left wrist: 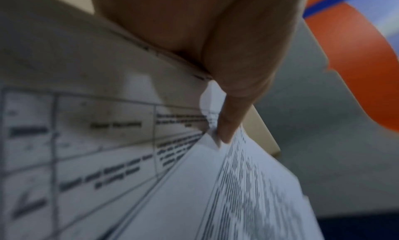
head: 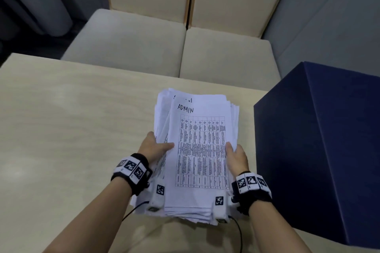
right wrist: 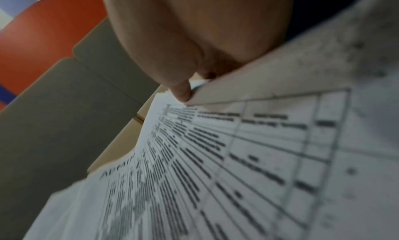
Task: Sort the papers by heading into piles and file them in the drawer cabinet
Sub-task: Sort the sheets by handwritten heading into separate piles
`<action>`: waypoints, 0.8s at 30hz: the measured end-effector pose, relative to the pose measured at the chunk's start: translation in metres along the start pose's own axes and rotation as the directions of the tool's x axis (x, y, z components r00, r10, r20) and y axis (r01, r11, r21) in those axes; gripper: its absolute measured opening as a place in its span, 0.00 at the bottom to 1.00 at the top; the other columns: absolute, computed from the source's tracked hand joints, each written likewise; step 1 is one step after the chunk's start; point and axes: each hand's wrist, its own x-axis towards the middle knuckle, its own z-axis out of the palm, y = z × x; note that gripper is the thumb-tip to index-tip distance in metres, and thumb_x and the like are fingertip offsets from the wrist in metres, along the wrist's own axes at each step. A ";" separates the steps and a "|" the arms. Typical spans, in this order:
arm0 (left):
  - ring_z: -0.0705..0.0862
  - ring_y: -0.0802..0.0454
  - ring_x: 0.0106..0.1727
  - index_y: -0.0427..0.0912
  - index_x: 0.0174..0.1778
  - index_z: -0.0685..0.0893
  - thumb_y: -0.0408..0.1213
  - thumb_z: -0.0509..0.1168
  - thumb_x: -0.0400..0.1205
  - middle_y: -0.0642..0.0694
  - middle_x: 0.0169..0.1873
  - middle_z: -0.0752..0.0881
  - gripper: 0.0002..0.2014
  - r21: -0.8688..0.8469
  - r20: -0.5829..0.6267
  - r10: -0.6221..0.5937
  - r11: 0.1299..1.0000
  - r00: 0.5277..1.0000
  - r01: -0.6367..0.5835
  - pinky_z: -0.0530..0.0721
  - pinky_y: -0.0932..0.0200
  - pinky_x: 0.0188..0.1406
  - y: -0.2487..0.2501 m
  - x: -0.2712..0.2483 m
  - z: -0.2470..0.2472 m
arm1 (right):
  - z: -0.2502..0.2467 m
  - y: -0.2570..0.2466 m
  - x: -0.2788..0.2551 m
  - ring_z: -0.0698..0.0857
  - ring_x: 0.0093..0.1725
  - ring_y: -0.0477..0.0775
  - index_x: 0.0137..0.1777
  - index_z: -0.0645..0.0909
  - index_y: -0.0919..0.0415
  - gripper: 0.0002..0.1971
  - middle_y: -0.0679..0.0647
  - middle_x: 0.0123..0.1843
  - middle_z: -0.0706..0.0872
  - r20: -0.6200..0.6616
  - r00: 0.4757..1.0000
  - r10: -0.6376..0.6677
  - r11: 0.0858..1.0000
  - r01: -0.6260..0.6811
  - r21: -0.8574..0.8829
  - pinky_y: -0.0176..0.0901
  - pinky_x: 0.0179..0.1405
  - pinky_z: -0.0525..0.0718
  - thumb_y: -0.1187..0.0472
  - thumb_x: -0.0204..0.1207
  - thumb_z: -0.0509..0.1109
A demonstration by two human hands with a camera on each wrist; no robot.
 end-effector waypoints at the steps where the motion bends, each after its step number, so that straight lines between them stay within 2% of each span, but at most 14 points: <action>1: 0.83 0.40 0.59 0.38 0.64 0.70 0.47 0.79 0.71 0.42 0.59 0.81 0.33 0.071 -0.040 0.008 0.997 0.999 -0.005 0.83 0.44 0.58 0.004 -0.002 0.003 | 0.002 0.001 0.000 0.77 0.73 0.65 0.78 0.67 0.67 0.29 0.64 0.76 0.76 0.013 1.000 -0.014 1.000 0.014 0.008 0.51 0.70 0.74 0.46 0.87 0.59; 3: 0.79 0.38 0.64 0.35 0.70 0.65 0.50 0.77 0.74 0.42 0.62 0.76 0.37 0.159 -0.116 0.027 0.987 0.993 -0.008 0.80 0.48 0.59 0.009 -0.004 0.007 | 0.005 0.006 0.000 0.75 0.74 0.65 0.79 0.64 0.65 0.37 0.61 0.79 0.72 -0.006 0.999 -0.037 0.998 0.037 0.042 0.55 0.73 0.74 0.43 0.80 0.70; 4: 0.77 0.38 0.66 0.35 0.72 0.64 0.52 0.77 0.73 0.40 0.65 0.75 0.41 0.174 -0.172 0.063 0.984 0.983 -0.032 0.79 0.47 0.62 0.012 -0.005 0.008 | 0.005 0.007 -0.002 0.76 0.72 0.63 0.79 0.64 0.64 0.42 0.60 0.77 0.70 -0.069 0.996 -0.054 0.998 0.057 0.038 0.57 0.74 0.74 0.43 0.73 0.77; 5: 0.77 0.38 0.67 0.34 0.73 0.64 0.55 0.78 0.71 0.39 0.67 0.74 0.44 0.207 -0.250 0.113 0.977 0.962 -0.061 0.78 0.45 0.65 0.012 -0.005 0.009 | 0.005 0.010 -0.001 0.77 0.66 0.61 0.76 0.65 0.63 0.44 0.59 0.73 0.70 -0.148 0.986 -0.081 0.996 0.084 0.020 0.58 0.72 0.76 0.44 0.67 0.82; 7: 0.75 0.39 0.66 0.35 0.70 0.69 0.55 0.78 0.69 0.39 0.66 0.75 0.42 0.341 -0.408 0.260 0.933 0.875 -0.118 0.76 0.42 0.66 0.012 -0.005 0.009 | 0.002 0.010 -0.001 0.77 0.57 0.57 0.67 0.70 0.61 0.39 0.54 0.63 0.73 -0.250 0.958 -0.138 0.990 0.139 -0.015 0.55 0.64 0.78 0.49 0.62 0.86; 9: 0.76 0.41 0.62 0.38 0.64 0.74 0.52 0.77 0.71 0.42 0.60 0.77 0.33 0.443 -0.448 0.396 0.877 0.802 -0.185 0.75 0.43 0.62 0.014 -0.005 0.010 | 0.000 0.013 0.003 0.81 0.53 0.59 0.55 0.75 0.60 0.25 0.54 0.55 0.81 -0.269 0.945 -0.186 0.983 0.182 -0.040 0.53 0.56 0.82 0.53 0.66 0.84; 11: 0.76 0.41 0.59 0.40 0.58 0.78 0.48 0.75 0.73 0.43 0.55 0.79 0.23 0.511 -0.379 0.483 0.820 0.790 -0.256 0.76 0.45 0.58 0.017 -0.005 0.013 | -0.007 0.013 0.007 0.84 0.49 0.64 0.46 0.81 0.62 0.14 0.57 0.46 0.87 -0.278 0.936 -0.215 0.977 0.205 -0.065 0.53 0.48 0.84 0.53 0.73 0.79; 13: 0.74 0.42 0.59 0.43 0.53 0.81 0.48 0.72 0.75 0.44 0.54 0.79 0.17 0.614 -0.352 0.503 0.760 0.790 -0.211 0.72 0.46 0.57 0.018 -0.009 0.016 | -0.017 0.014 0.008 0.84 0.48 0.66 0.46 0.85 0.65 0.15 0.62 0.46 0.89 -0.299 0.932 -0.206 0.978 0.188 -0.088 0.51 0.46 0.84 0.50 0.79 0.71; 15: 0.73 0.43 0.59 0.46 0.51 0.83 0.50 0.70 0.76 0.45 0.54 0.80 0.14 0.708 -0.371 0.535 0.692 0.759 -0.142 0.69 0.46 0.55 0.021 -0.013 0.020 | -0.025 0.014 0.006 0.84 0.54 0.67 0.53 0.86 0.68 0.18 0.63 0.54 0.88 -0.356 0.910 -0.213 0.977 0.193 -0.093 0.50 0.51 0.82 0.50 0.84 0.65; 17: 0.75 0.45 0.57 0.46 0.53 0.82 0.53 0.67 0.77 0.46 0.54 0.81 0.16 0.733 -0.324 0.540 0.663 0.777 -0.155 0.72 0.48 0.55 0.025 -0.012 0.026 | -0.032 0.011 0.000 0.83 0.56 0.66 0.59 0.85 0.69 0.14 0.62 0.57 0.86 -0.441 0.853 -0.278 0.959 0.270 -0.082 0.49 0.54 0.79 0.59 0.85 0.64; 19: 0.79 0.46 0.55 0.43 0.58 0.79 0.58 0.67 0.78 0.46 0.54 0.81 0.22 0.713 -0.251 0.475 0.680 0.844 -0.170 0.79 0.50 0.53 0.027 -0.008 0.031 | -0.038 0.009 -0.006 0.84 0.51 0.63 0.55 0.86 0.67 0.08 0.61 0.51 0.87 -0.481 0.823 -0.302 0.944 0.327 -0.033 0.50 0.52 0.83 0.68 0.80 0.66; 21: 0.82 0.44 0.56 0.40 0.63 0.75 0.60 0.67 0.79 0.44 0.56 0.80 0.28 0.730 -0.216 0.387 0.673 0.897 -0.115 0.81 0.52 0.49 0.029 -0.005 0.035 | -0.041 0.010 -0.008 0.84 0.42 0.61 0.41 0.84 0.61 0.06 0.58 0.39 0.86 -0.467 0.849 -0.247 0.948 0.312 0.066 0.50 0.44 0.85 0.71 0.74 0.68; 22: 0.83 0.44 0.56 0.39 0.64 0.74 0.59 0.68 0.79 0.44 0.56 0.81 0.29 0.755 -0.209 0.358 0.650 0.910 -0.082 0.80 0.52 0.46 0.029 -0.004 0.038 | -0.042 0.010 -0.008 0.83 0.38 0.59 0.35 0.81 0.58 0.09 0.55 0.34 0.84 -0.438 0.873 -0.214 0.952 0.287 0.107 0.47 0.39 0.83 0.72 0.72 0.69; 24: 0.84 0.42 0.53 0.39 0.59 0.76 0.57 0.67 0.81 0.42 0.53 0.84 0.24 0.780 -0.199 0.331 0.624 0.922 -0.056 0.78 0.52 0.41 0.031 -0.003 0.042 | -0.044 0.011 -0.011 0.82 0.35 0.56 0.30 0.79 0.55 0.15 0.52 0.31 0.83 -0.336 0.926 -0.170 0.955 0.239 0.175 0.40 0.34 0.79 0.74 0.72 0.71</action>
